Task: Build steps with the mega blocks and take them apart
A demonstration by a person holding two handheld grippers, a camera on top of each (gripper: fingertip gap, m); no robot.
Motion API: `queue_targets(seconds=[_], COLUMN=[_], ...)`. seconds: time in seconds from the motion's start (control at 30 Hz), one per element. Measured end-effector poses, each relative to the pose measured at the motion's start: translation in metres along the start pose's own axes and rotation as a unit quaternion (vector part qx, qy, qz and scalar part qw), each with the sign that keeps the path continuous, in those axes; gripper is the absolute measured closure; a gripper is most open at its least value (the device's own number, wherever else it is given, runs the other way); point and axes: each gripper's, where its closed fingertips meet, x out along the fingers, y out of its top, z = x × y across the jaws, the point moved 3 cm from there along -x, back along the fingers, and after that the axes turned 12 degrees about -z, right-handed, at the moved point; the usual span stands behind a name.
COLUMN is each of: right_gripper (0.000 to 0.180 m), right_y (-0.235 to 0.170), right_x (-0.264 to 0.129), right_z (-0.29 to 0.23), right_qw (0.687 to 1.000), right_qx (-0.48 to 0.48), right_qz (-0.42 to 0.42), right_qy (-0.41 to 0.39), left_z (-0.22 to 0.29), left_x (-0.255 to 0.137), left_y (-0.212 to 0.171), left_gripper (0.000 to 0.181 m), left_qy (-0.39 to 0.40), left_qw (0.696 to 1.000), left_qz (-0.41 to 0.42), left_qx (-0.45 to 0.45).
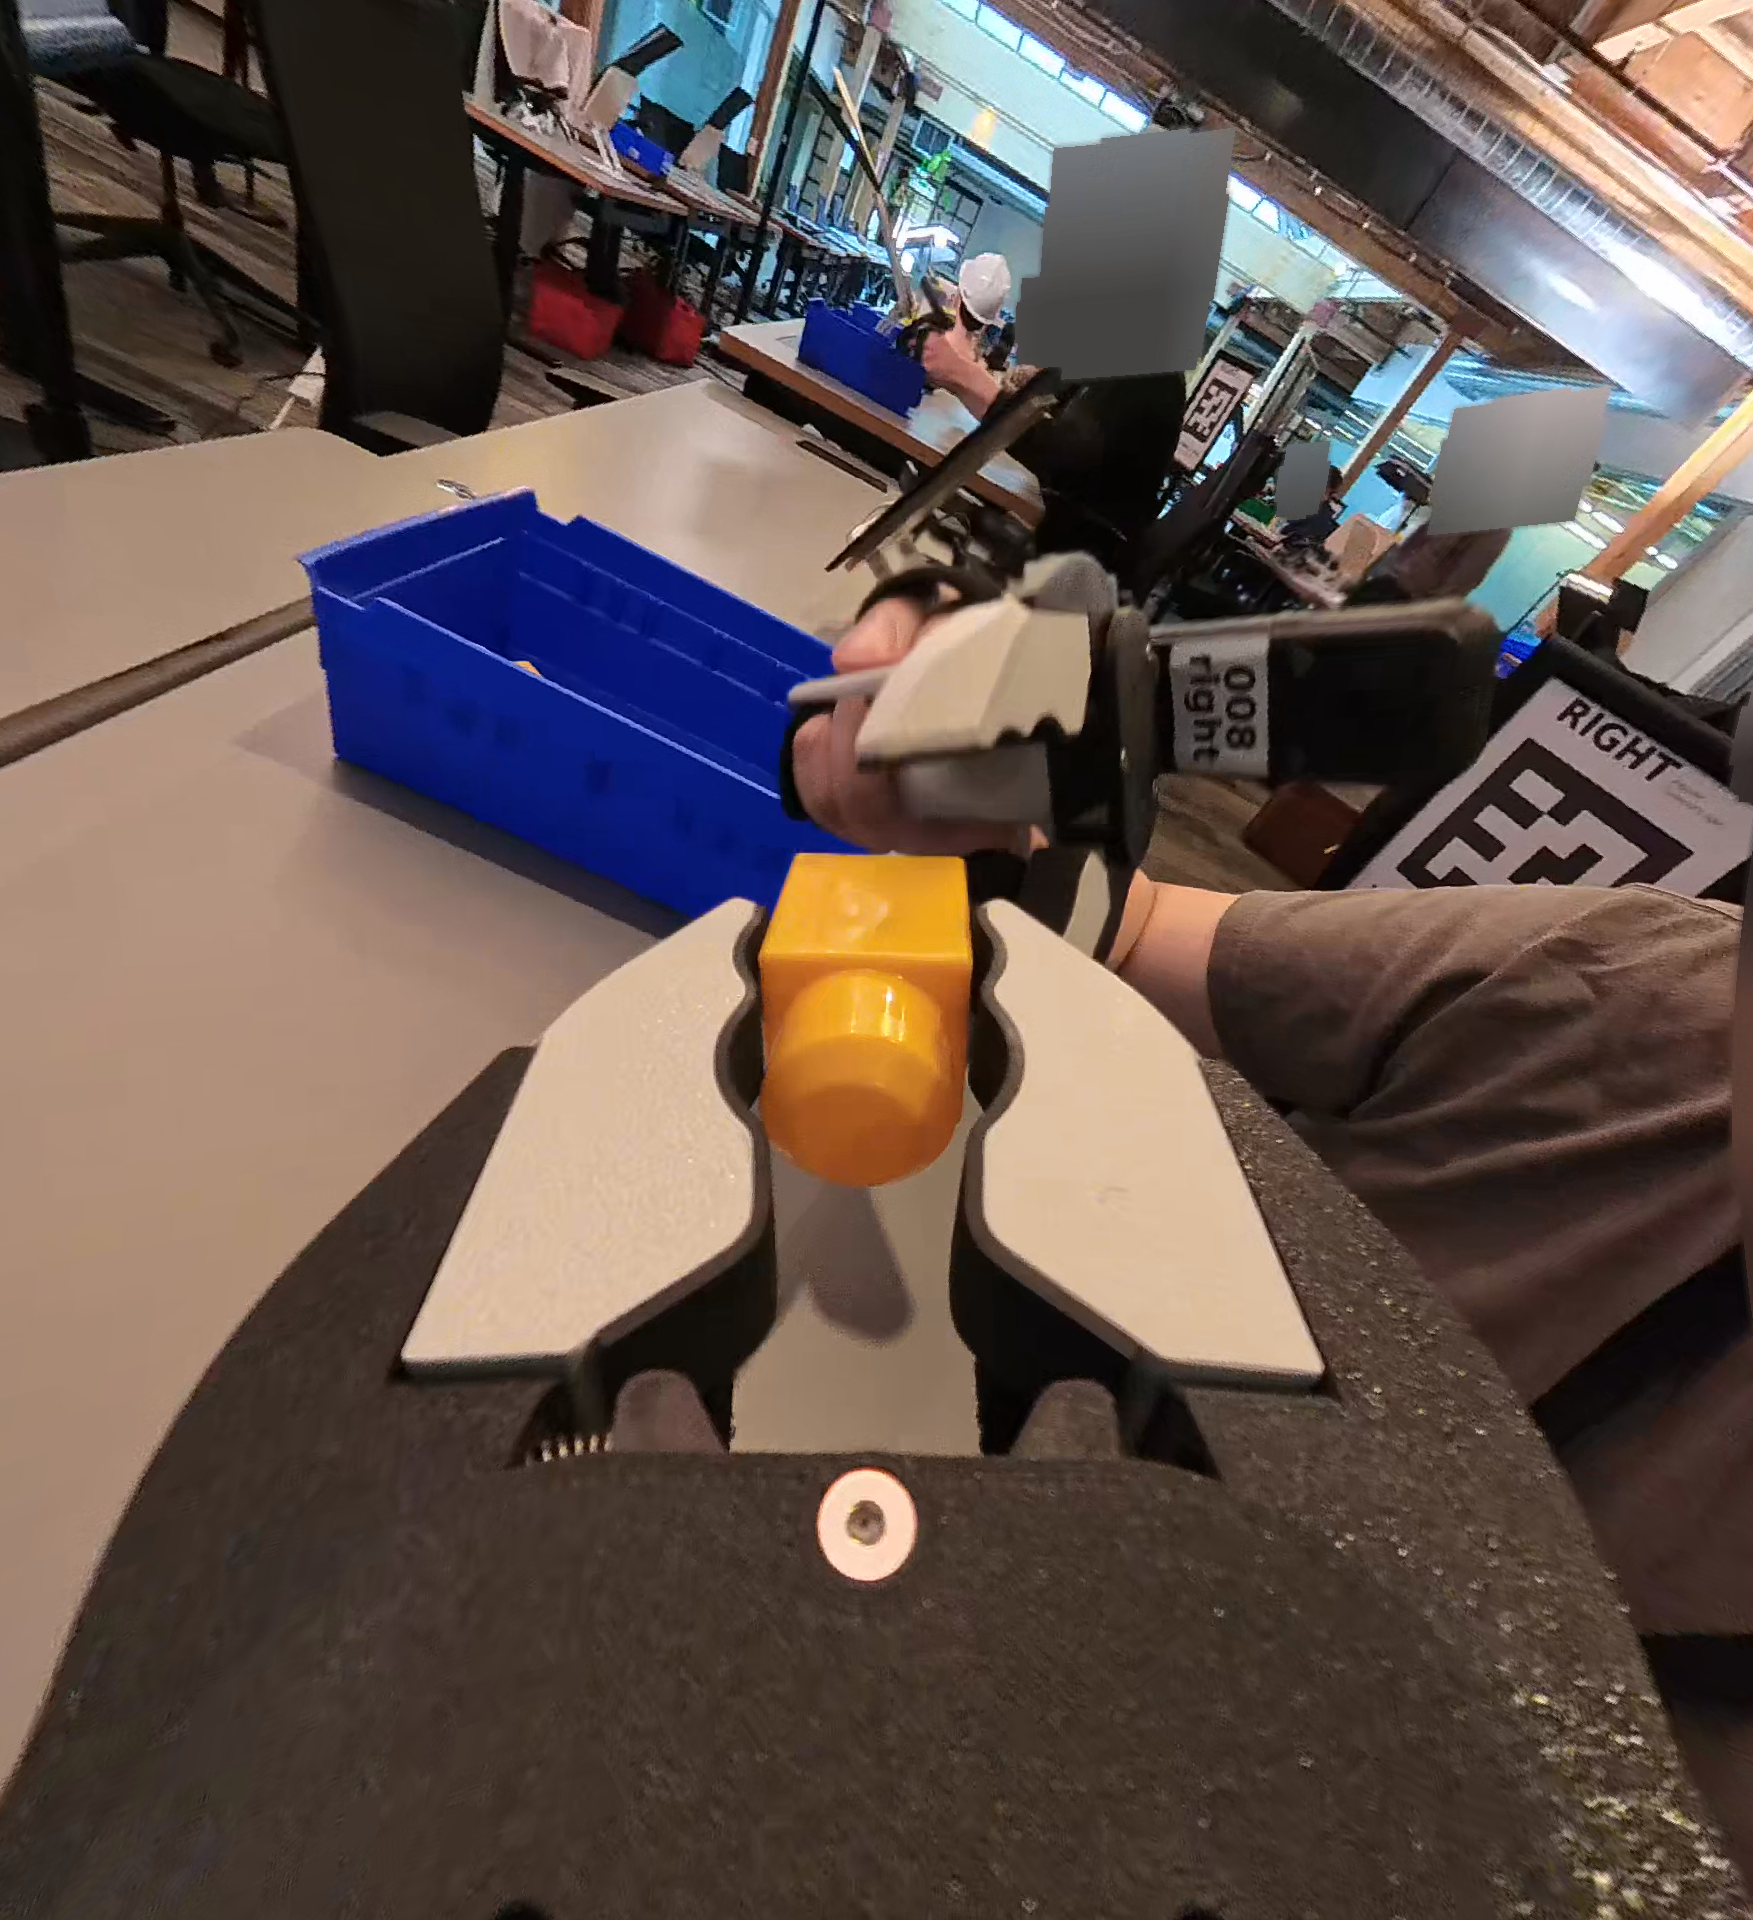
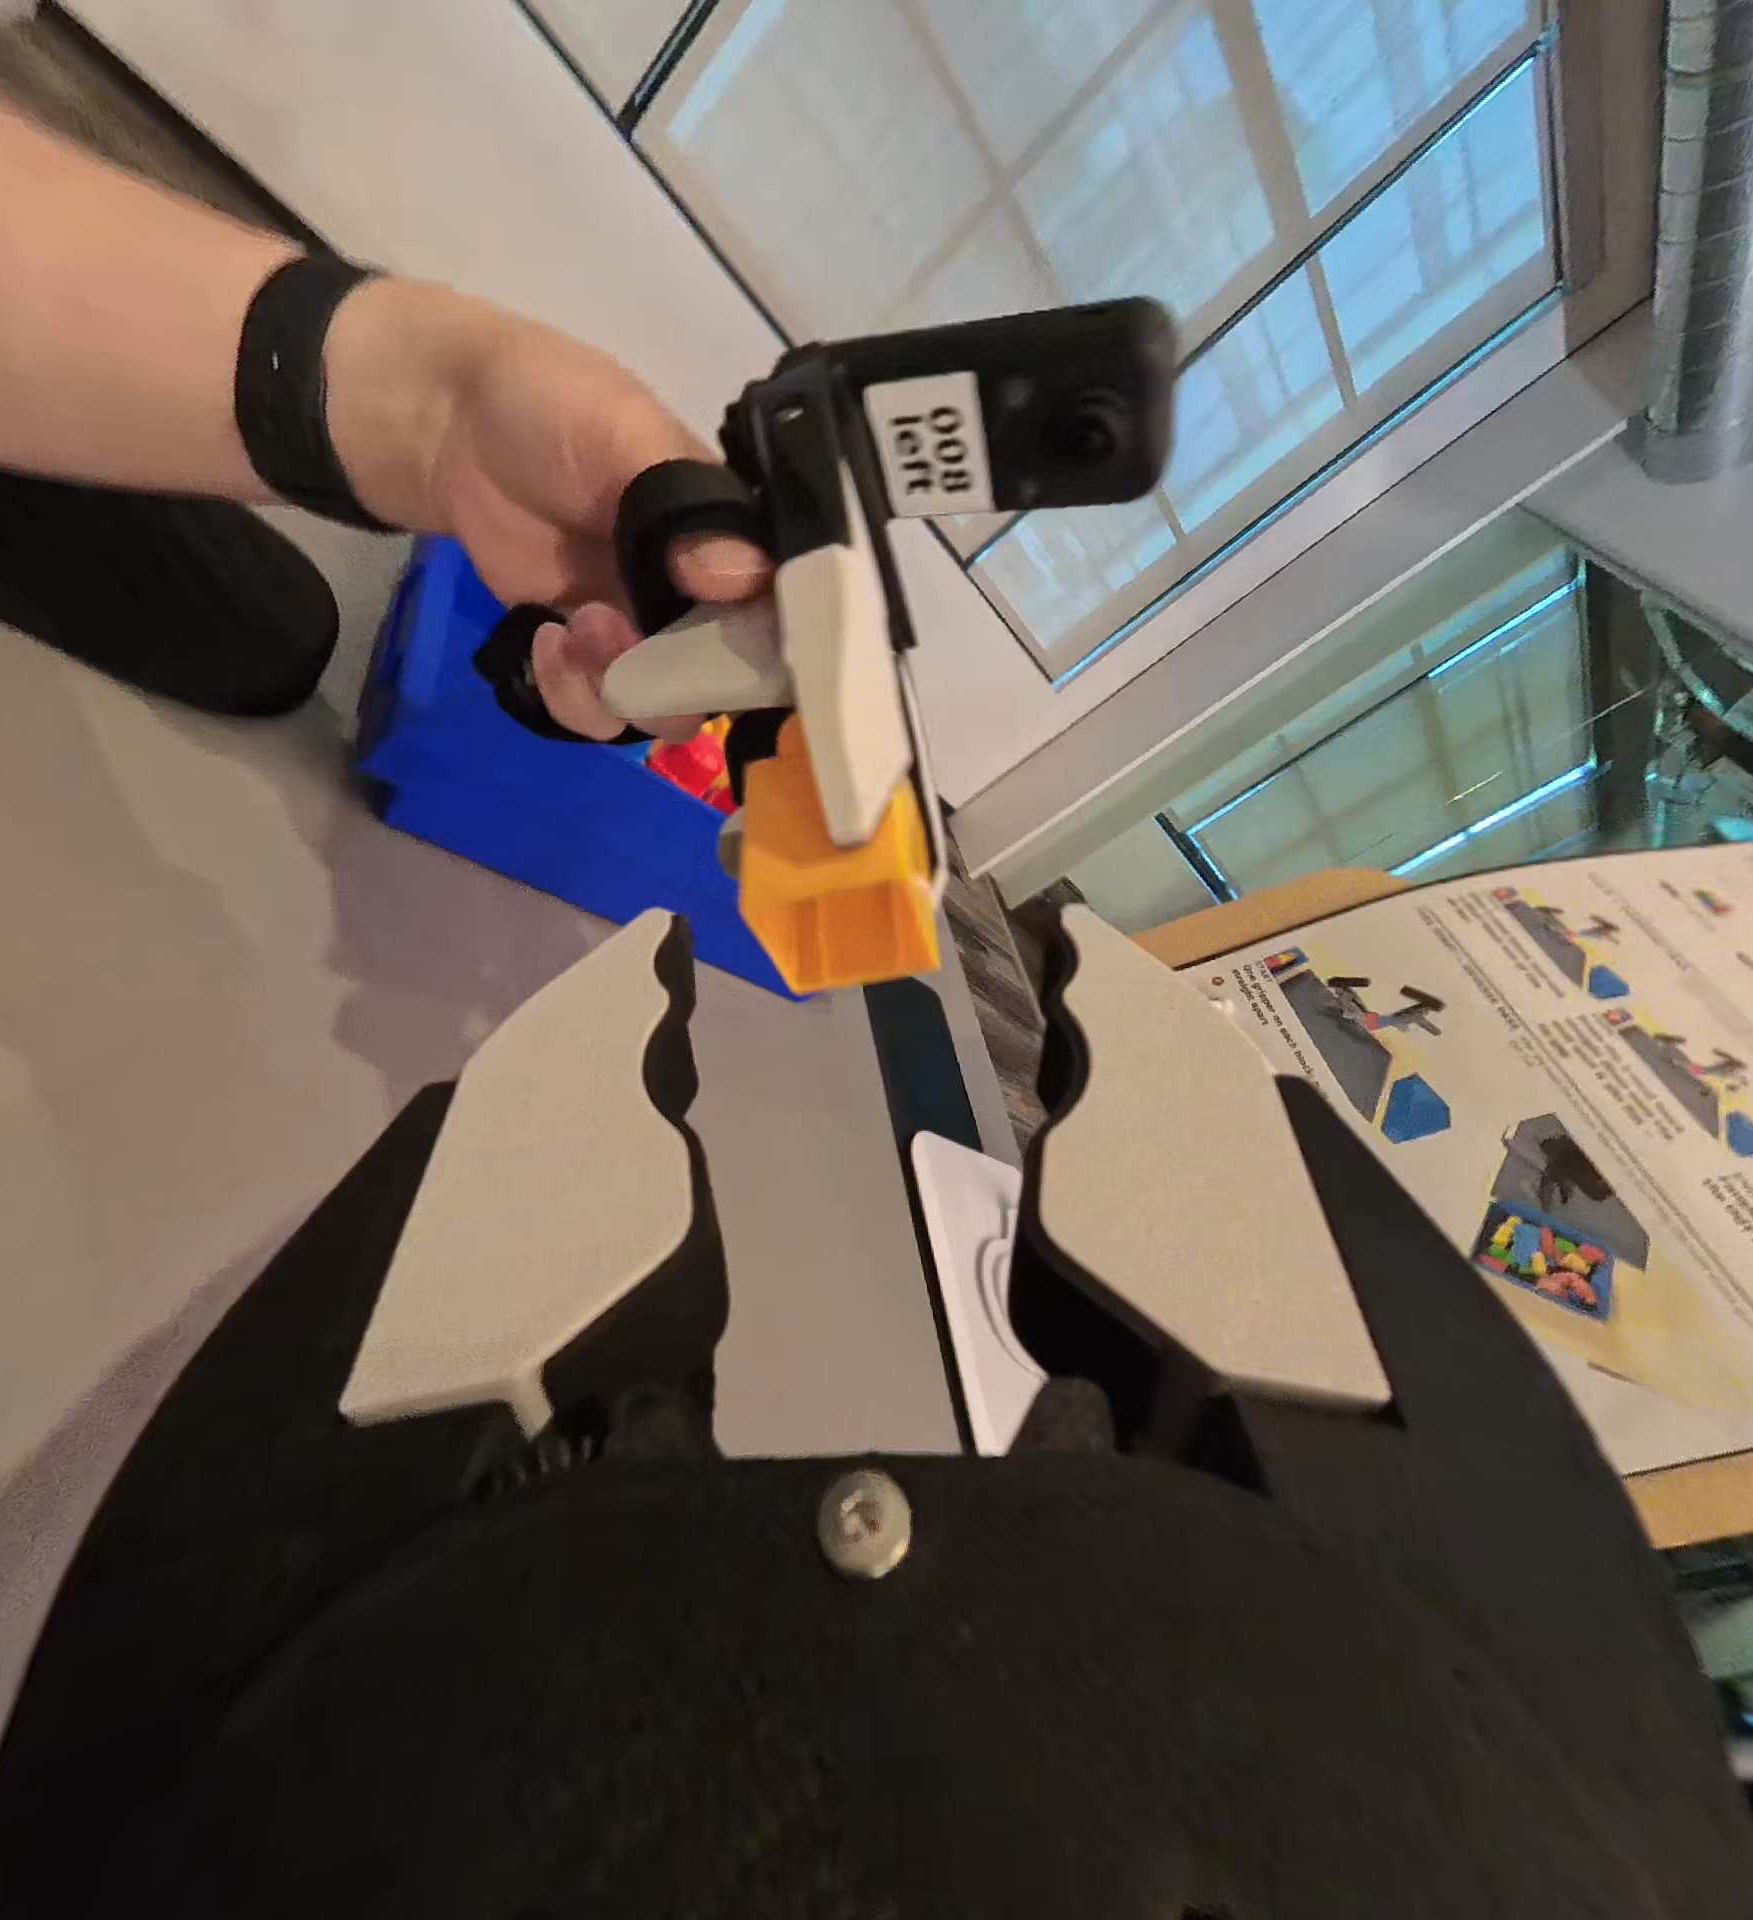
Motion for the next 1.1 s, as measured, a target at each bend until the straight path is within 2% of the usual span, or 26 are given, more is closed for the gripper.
queue_targets(seconds=[0.03, 0.1, 0.17, 0.2, 0.27, 0.33, 0.4, 0.43, 0.5, 0.53, 0.57, 0.67, 0.7, 0.77, 0.87, 0.93, 1.0, 1.1], right_gripper=[0.115, 0.143, 0.144, 0.144, 0.144, 0.143, 0.143, 0.143, 0.144, 0.144, 0.144, 0.143, 0.143, 0.142, 0.142, 0.140, 0.133, 0.133], right_y=[0.002, 0.004, 0.004, 0.001, -0.013, -0.048, -0.100, -0.130, -0.190, -0.217, -0.241, -0.295, -0.309, -0.334, -0.357, -0.362, -0.360, -0.351], right_x=[0.003, 0.002, -0.005, -0.011, -0.031, -0.060, -0.099, -0.122, -0.165, -0.182, -0.193, -0.205, -0.204, -0.201, -0.190, -0.186, -0.185, -0.183], right_z=[-0.005, -0.008, 0.003, 0.013, 0.046, 0.087, 0.124, 0.138, 0.143, 0.138, 0.129, 0.095, 0.085, 0.071, 0.060, 0.061, 0.066, 0.074], right_qw=[1.000, 0.999, 0.997, 0.997, 0.996, 0.986, 0.952, 0.926, 0.859, 0.819, 0.781, 0.687, 0.665, 0.632, 0.613, 0.604, 0.610, 0.627], right_qx=[-0.013, -0.034, -0.049, -0.045, -0.005, 0.066, 0.159, 0.206, 0.332, 0.394, 0.445, 0.542, 0.555, 0.556, 0.547, 0.550, 0.543, 0.536], right_qz=[0.001, 0.004, -0.004, -0.014, -0.050, -0.124, -0.231, -0.279, -0.363, -0.396, -0.422, -0.482, -0.499, -0.540, -0.569, -0.575, -0.576, -0.562], right_qy=[-0.004, -0.022, -0.051, -0.057, -0.072, -0.095, -0.125, -0.147, -0.141, -0.131, -0.116, -0.050, -0.035, -0.028, -0.026, -0.036, -0.048, -0.058], left_z=[0.002, 0.005, 0.004, 0.002, -0.006, -0.015, -0.030, -0.042, -0.063, -0.067, -0.070, -0.073, -0.075, -0.079, -0.086, -0.094, -0.100, -0.107], left_x=[0.004, 0.006, -0.003, -0.014, -0.047, -0.086, -0.128, -0.154, -0.208, -0.224, -0.230, -0.221, -0.216, -0.207, -0.193, -0.185, -0.177, -0.171], left_y=[-0.001, -0.001, 0.004, 0.007, 0.014, 0.010, -0.009, -0.020, -0.044, -0.057, -0.069, -0.093, -0.101, -0.119, -0.135, -0.137, -0.138, -0.144], left_gripper=[0.144, 0.143, 0.120, 0.116, 0.117, 0.122, 0.126, 0.133, 0.136, 0.136, 0.135, 0.135, 0.135, 0.135, 0.125, 0.122, 0.121, 0.118], left_qy=[-0.006, -0.017, -0.011, 0.004, 0.073, 0.172, 0.289, 0.366, 0.505, 0.524, 0.510, 0.414, 0.389, 0.374, 0.377, 0.390, 0.404, 0.431], left_qw=[1.000, 1.000, 1.000, 1.000, 0.997, 0.983, 0.950, 0.920, 0.844, 0.827, 0.829, 0.864, 0.865, 0.848, 0.815, 0.800, 0.785, 0.753], left_qz=[-0.003, -0.005, -0.004, -0.003, 0.006, -0.027, -0.100, -0.135, -0.181, -0.196, -0.208, -0.225, -0.243, -0.294, -0.366, -0.385, -0.397, -0.429], left_qx=[-0.001, -0.009, -0.009, 0.000, 0.025, 0.051, 0.058, 0.042, -0.016, -0.054, -0.092, -0.178, -0.202, -0.233, -0.244, -0.245, -0.252, -0.252])
